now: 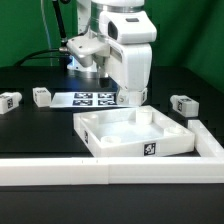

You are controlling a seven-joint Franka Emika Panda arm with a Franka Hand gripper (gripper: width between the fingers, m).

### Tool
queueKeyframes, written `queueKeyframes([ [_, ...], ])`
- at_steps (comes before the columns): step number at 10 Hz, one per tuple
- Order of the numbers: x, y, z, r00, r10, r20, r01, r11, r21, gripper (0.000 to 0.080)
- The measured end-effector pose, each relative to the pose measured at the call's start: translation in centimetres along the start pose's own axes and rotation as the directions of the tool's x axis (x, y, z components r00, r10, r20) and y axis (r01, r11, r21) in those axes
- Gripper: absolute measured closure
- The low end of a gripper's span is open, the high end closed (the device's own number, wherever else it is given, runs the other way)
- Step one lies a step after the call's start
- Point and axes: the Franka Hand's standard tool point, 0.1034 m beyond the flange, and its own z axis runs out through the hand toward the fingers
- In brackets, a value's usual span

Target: Assemble square table

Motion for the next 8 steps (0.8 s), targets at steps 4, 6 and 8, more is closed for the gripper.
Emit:
queueKeyframes([
  [4, 0.1, -0.5, 1.0, 0.998, -0.044, -0.045, 0.049, 0.993, 0.105, 0.015],
  [6, 0.1, 0.3, 1.5, 1.0, -0.007, -0.011, 0.007, 1.0, 0.003, 0.015],
  [8, 0.7, -0.4, 3.0, 0.999, 0.03, 0.009, -0.029, 0.992, -0.125, 0.015],
])
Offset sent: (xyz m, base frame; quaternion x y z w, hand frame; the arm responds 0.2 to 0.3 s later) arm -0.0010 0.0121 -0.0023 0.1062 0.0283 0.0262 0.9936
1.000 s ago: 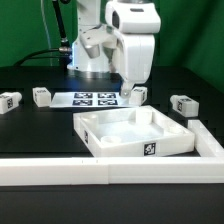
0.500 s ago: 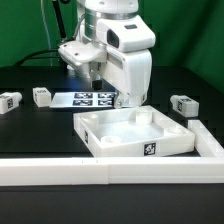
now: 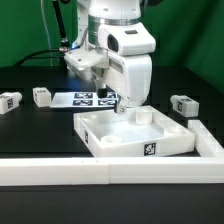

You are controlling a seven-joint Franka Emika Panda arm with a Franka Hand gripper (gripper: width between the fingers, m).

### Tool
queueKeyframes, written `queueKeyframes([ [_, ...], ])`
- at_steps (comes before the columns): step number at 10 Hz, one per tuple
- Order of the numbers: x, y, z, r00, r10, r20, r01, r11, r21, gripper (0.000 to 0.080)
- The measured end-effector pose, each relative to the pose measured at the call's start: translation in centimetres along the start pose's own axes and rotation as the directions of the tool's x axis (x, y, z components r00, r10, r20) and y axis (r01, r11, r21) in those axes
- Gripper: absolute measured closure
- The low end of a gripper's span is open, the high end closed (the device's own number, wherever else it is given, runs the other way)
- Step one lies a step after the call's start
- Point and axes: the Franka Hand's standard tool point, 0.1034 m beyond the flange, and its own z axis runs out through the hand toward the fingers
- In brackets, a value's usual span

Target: Assemble square table

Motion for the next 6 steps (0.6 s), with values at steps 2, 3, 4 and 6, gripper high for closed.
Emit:
queueKeyframes([
  [2, -0.3, -0.3, 1.0, 1.0, 0.016, -0.003, -0.016, 1.0, -0.019, 0.015],
  [3, -0.3, -0.6, 1.4, 1.0, 0.029, -0.009, -0.029, 1.0, 0.004, 0.015],
  [4, -0.3, -0.5, 1.8, 0.999, 0.04, -0.014, -0.04, 0.999, 0.021, 0.015],
  [6, -0.3, -0.6, 2.1, 0.999, 0.05, -0.016, -0.049, 0.999, 0.02, 0.015],
])
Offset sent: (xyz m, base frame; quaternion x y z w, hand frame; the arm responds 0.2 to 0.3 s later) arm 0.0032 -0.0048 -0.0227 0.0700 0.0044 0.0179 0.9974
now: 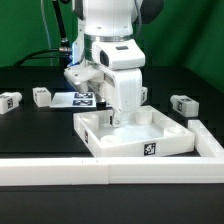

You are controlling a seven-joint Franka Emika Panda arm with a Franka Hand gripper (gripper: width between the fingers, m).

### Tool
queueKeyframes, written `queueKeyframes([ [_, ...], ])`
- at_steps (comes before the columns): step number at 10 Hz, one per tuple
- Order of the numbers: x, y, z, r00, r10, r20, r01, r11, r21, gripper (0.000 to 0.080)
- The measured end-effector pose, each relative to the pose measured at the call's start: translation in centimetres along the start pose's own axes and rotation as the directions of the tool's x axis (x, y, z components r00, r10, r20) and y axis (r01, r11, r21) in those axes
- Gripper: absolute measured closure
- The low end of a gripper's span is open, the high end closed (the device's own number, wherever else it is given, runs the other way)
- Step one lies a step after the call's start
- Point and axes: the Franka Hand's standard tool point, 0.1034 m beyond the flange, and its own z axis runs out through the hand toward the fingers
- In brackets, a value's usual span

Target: Assemble square table

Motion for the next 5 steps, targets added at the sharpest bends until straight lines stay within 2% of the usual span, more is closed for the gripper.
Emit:
queueKeyframes([
  [3, -0.02, -0.03, 0.03, 1.0, 0.001, 0.0, -0.001, 1.0, 0.001, 0.0548],
  [4, -0.02, -0.04, 0.03, 1.0, 0.001, 0.0, -0.001, 1.0, 0.001, 0.0548],
  [5, -0.03, -0.04, 0.03, 1.0, 0.001, 0.0, -0.001, 1.0, 0.001, 0.0721],
])
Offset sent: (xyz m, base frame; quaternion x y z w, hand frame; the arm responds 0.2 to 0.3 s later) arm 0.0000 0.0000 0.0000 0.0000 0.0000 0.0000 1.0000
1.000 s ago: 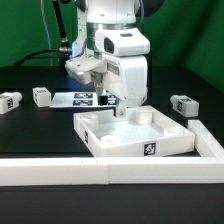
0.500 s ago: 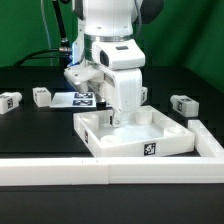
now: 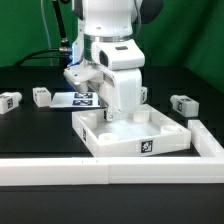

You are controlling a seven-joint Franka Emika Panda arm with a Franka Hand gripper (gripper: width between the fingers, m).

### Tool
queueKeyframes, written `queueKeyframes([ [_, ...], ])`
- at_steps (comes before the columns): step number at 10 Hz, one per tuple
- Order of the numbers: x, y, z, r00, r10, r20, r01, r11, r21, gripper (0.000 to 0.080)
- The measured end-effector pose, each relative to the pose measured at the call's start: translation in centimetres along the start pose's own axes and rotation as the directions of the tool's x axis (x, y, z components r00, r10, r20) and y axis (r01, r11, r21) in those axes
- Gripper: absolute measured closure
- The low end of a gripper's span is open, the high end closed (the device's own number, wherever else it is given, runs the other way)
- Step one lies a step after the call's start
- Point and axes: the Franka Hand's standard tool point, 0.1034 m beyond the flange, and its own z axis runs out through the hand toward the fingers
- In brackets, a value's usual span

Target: Assemble square table

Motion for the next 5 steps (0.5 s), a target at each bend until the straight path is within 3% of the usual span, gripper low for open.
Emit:
queueKeyframes([
  [5, -0.08, 0.11, -0.07, 1.0, 0.002, 0.001, -0.002, 1.0, -0.005, 0.0742],
])
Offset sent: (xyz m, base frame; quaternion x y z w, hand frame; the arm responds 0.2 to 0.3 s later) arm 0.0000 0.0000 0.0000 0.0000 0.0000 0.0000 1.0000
